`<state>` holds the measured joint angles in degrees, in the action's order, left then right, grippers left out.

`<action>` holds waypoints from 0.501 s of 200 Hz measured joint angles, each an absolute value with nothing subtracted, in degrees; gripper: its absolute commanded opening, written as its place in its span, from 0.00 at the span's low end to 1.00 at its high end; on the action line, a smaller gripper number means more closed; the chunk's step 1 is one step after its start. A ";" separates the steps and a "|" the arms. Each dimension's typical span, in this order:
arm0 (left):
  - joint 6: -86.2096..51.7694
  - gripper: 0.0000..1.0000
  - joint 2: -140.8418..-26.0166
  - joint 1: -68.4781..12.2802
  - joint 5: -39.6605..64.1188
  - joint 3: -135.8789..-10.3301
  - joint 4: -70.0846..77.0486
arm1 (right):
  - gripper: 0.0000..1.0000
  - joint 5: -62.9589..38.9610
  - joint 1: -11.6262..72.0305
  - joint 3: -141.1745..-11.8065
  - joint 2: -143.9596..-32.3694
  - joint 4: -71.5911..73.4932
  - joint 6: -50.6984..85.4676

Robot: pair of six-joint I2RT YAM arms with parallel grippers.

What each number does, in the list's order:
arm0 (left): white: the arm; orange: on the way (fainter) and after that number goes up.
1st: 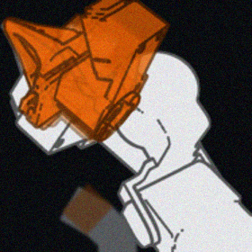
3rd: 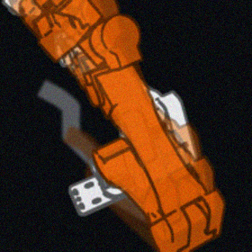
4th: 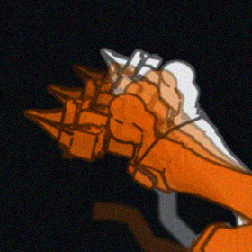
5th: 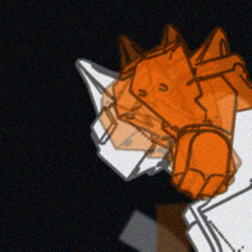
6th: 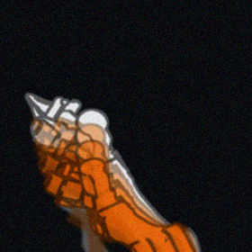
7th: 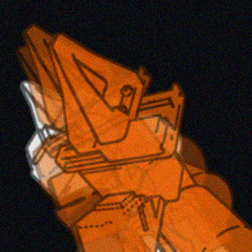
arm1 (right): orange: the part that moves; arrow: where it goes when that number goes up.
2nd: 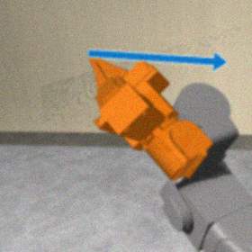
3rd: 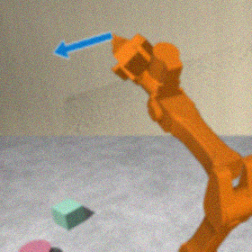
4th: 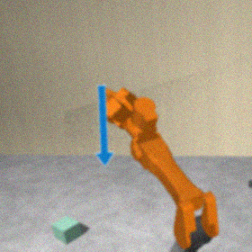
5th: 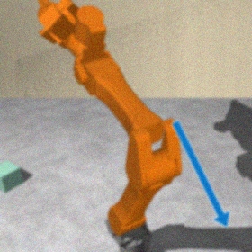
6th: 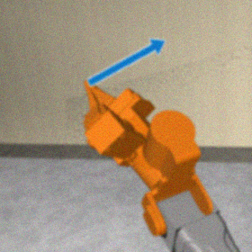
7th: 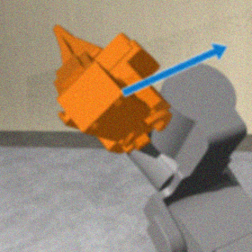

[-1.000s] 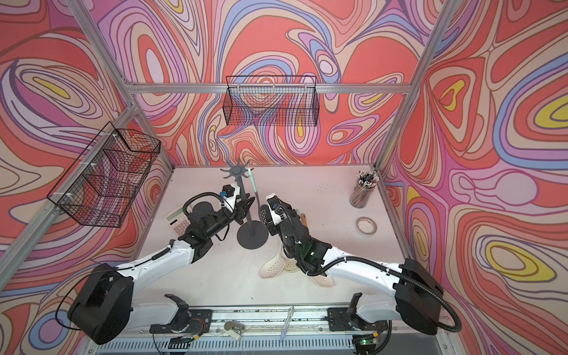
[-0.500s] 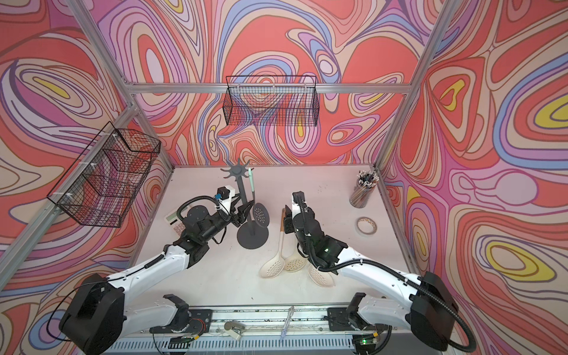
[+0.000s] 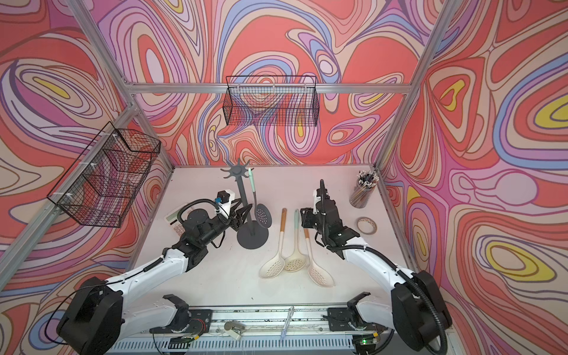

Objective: Hang the skimmer on the kitchen utensil rack
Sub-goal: Adjust the rack at the center of the board.

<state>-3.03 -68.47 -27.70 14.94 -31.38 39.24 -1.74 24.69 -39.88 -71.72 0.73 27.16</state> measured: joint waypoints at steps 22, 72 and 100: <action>-2.61 0.36 -68.64 -27.70 14.92 -31.38 39.24 | 0.33 -4.23 24.43 -39.24 -73.91 1.30 28.10; -2.61 0.23 -72.95 -27.73 14.94 -31.40 40.64 | 0.31 -6.22 24.08 -39.22 -75.48 3.51 28.84; -2.33 0.13 -74.72 -27.81 15.11 -31.44 42.54 | 0.30 -6.28 23.59 -39.22 -75.57 3.70 28.93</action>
